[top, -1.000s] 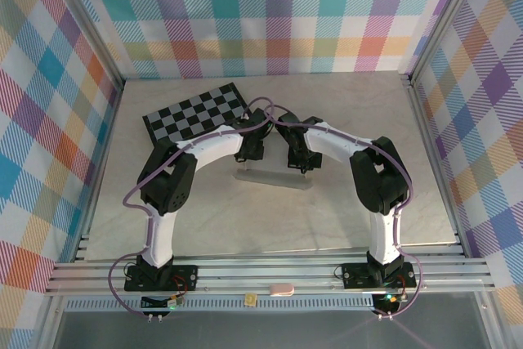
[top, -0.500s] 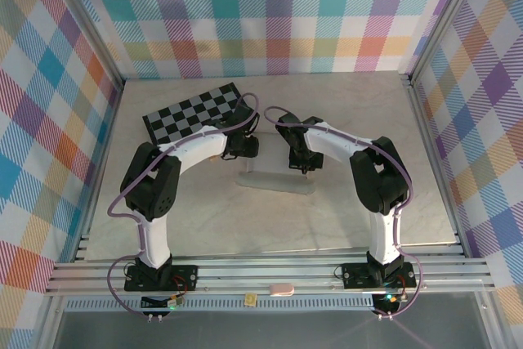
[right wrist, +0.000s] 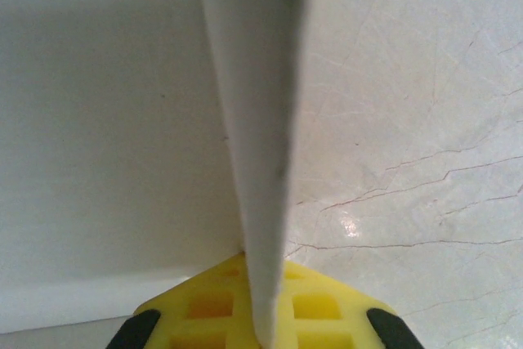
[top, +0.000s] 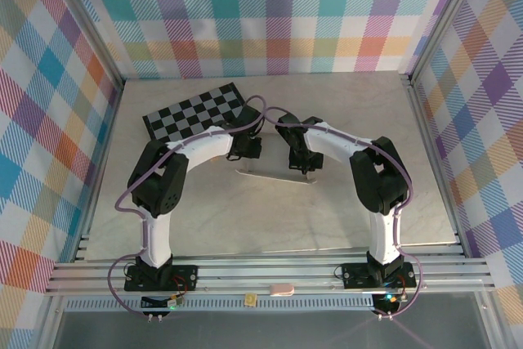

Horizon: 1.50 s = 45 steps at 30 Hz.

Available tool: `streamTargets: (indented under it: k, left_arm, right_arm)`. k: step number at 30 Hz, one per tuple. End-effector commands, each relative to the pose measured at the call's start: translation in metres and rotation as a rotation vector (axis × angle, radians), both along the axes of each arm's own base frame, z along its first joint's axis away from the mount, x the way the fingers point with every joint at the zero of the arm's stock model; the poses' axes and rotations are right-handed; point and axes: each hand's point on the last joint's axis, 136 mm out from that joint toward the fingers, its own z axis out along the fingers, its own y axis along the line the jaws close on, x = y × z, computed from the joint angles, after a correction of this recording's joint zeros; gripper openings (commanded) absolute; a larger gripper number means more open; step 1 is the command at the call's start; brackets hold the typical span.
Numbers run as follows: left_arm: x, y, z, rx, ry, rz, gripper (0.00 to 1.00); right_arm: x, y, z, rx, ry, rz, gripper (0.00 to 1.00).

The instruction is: Fold the paper box

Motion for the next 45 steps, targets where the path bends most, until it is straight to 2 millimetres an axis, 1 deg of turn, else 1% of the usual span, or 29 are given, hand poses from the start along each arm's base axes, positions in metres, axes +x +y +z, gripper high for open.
streamTargets:
  k: [1,2,3,5,7,8,11,13,15,17,19,21,23,29,32,36,38,42,45]
  left_arm:
    - [-0.008,0.031,-0.016,0.200,0.015,0.048,0.08]
    - [-0.009,0.036,-0.015,0.250,-0.001,0.063,0.03]
    - [-0.010,0.044,-0.010,0.325,-0.028,0.092,0.00]
    - [-0.014,0.053,0.001,0.421,-0.087,0.141,0.00]
    - [-0.018,0.055,0.011,0.460,-0.138,0.187,0.00]
    - [-0.020,0.056,0.013,0.459,-0.139,0.203,0.00]
    - [-0.023,0.046,0.013,0.373,-0.114,0.209,0.00]
    - [-0.021,0.033,0.013,0.247,-0.091,0.186,0.00]
    - [-0.017,0.025,0.018,0.140,-0.083,0.169,0.07]
    - [-0.015,0.020,0.023,0.068,-0.071,0.144,0.16]
    - [-0.013,0.011,0.027,-0.015,-0.060,0.106,0.23]
    - [-0.013,0.008,0.029,-0.058,-0.051,0.081,0.27]
    - [-0.015,0.004,0.029,-0.086,-0.042,0.051,0.29]
    - [-0.022,0.004,0.034,-0.128,-0.041,0.019,0.35]
    - [-0.021,0.009,0.029,-0.136,-0.023,0.025,0.36]
    - [-0.012,0.014,0.021,-0.158,-0.007,0.039,0.35]
    - [-0.008,0.012,0.018,-0.158,-0.001,0.030,0.33]
    - [-0.002,0.002,0.014,-0.178,0.015,0.006,0.31]
    - [-0.001,0.003,0.007,-0.169,0.024,0.015,0.28]
  right_arm:
    - [-0.003,-0.018,0.015,-0.088,-0.023,-0.030,0.00]
    - [-0.003,-0.020,0.018,-0.098,-0.033,-0.035,0.00]
    - [-0.003,-0.021,0.021,-0.109,-0.047,-0.039,0.00]
    - [-0.003,-0.022,0.026,-0.123,-0.076,-0.043,0.00]
    - [-0.003,-0.021,0.033,-0.140,-0.113,-0.041,0.00]
    - [-0.002,-0.020,0.036,-0.144,-0.133,-0.039,0.00]
    - [-0.002,-0.015,0.042,-0.138,-0.184,-0.016,0.00]
    - [-0.002,-0.014,0.041,-0.127,-0.195,-0.011,0.00]
    - [-0.002,-0.015,0.040,-0.125,-0.196,-0.010,0.00]
    - [-0.002,-0.013,0.039,-0.113,-0.201,-0.002,0.00]
    - [-0.002,-0.011,0.039,-0.103,-0.200,0.000,0.00]
    - [-0.003,-0.011,0.037,-0.106,-0.191,0.000,0.00]
    - [-0.003,-0.010,0.036,-0.104,-0.185,0.003,0.00]
    - [-0.004,-0.009,0.030,-0.099,-0.161,0.009,0.00]
    - [-0.005,-0.008,0.029,-0.089,-0.155,0.007,0.00]
    - [-0.005,-0.007,0.028,-0.077,-0.150,0.012,0.00]
    - [-0.005,-0.006,0.027,-0.071,-0.145,0.014,0.00]
    - [-0.005,-0.004,0.024,-0.062,-0.132,0.013,0.00]
    - [-0.005,-0.004,0.025,-0.060,-0.131,0.011,0.00]
